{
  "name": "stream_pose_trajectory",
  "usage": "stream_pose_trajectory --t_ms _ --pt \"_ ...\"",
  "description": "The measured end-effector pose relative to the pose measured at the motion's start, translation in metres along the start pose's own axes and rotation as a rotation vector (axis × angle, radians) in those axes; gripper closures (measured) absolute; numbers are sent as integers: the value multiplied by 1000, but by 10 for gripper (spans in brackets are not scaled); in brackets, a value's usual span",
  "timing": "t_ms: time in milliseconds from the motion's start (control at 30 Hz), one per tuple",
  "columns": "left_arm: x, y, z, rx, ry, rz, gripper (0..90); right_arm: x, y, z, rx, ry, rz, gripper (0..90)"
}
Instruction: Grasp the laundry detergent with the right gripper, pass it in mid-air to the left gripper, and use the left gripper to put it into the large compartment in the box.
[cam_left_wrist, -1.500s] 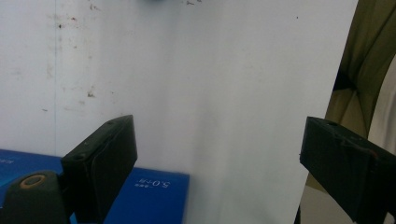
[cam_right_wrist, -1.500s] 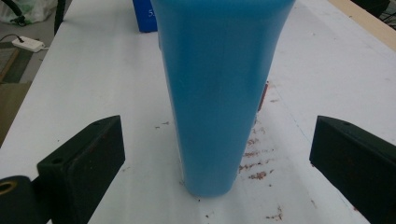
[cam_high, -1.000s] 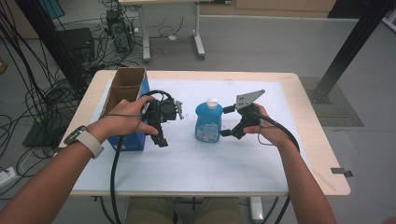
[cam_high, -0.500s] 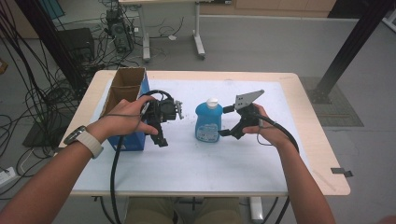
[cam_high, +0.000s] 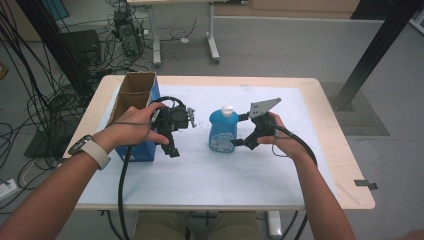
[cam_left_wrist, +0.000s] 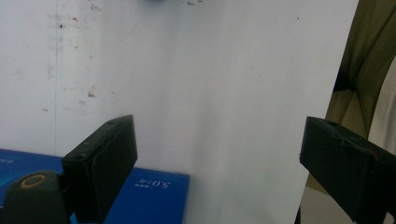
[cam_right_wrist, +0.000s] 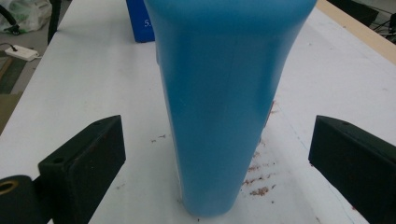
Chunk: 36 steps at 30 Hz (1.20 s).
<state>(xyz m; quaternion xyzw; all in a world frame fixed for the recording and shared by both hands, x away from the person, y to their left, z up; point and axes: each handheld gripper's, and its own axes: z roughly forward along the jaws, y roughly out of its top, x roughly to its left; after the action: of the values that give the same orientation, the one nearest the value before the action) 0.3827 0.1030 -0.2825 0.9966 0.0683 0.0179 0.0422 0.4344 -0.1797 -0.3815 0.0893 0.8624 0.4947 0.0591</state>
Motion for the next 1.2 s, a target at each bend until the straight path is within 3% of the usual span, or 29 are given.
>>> stream_pose_trajectory --t_ms 1200 --pt "0 -2 0 2 -3 -5 118 3 -4 26 -64 -2 5 82"
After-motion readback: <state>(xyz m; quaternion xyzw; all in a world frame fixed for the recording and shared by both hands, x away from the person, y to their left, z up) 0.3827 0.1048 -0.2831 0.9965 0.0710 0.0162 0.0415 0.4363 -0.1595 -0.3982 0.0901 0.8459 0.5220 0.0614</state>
